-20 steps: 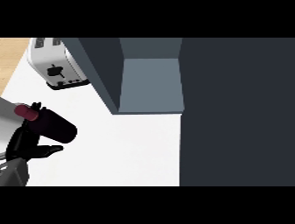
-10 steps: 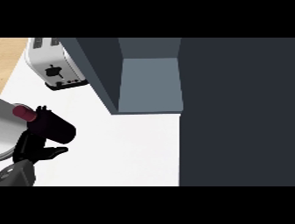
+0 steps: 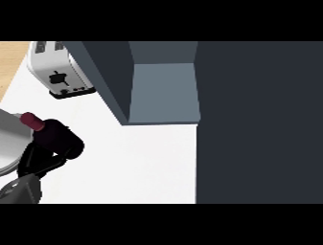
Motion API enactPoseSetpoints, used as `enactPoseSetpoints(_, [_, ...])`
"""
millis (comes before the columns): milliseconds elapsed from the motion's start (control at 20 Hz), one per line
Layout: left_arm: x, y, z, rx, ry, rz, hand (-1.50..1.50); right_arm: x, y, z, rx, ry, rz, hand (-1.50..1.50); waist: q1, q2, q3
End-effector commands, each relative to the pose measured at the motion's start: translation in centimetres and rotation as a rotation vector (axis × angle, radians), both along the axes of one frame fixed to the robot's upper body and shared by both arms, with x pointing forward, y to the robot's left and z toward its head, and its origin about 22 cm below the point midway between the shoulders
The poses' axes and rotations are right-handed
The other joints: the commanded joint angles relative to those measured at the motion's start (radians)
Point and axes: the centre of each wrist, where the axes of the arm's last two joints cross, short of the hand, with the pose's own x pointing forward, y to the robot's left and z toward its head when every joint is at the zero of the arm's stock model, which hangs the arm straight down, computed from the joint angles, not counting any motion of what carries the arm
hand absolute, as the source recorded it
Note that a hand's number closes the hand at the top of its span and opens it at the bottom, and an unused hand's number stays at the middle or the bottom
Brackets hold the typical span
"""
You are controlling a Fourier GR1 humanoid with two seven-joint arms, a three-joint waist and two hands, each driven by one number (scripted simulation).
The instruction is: Pick up the wine, place it into the cabinet and close the cabinet
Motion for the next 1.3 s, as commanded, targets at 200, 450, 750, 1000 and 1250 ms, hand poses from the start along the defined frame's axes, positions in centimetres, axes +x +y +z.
enactPoseSetpoints(200, [-1.0, 1.2, -0.1, -0.054, -0.069, -0.038, 1.5, -0.9, -0.2, 0.0, -0.007, -0.003, -0.003, -1.5, -0.004, 0.0, -0.001])
enactPoseSetpoints(450, [-1.4, -0.5, -1.2, -0.02, -0.075, -0.055, 1.5, -1.4, 1.2, 0.7, -0.013, 0.015, 0.001, -1.5, -0.007, 0.0, -0.002])
enactPoseSetpoints(750, [-9.3, -7.9, -7.0, -0.066, -0.049, 0.017, 1.5, 0.3, -0.8, -0.5, -0.031, 0.028, -0.057, -1.5, 0.049, -0.014, 0.005])
enactPoseSetpoints(1000, [-10.4, -8.6, -7.1, -0.08, -0.1, 0.039, 1.5, -0.4, -1.3, 0.3, -0.012, 0.013, -0.06, -1.5, 0.037, -0.014, 0.004])
enactPoseSetpoints(1250, [-8.8, -10.5, -5.8, -0.135, -0.196, -0.034, 1.5, -0.6, -1.4, -0.2, -0.013, 0.02, -0.042, -1.5, 0.036, -0.016, 0.005])
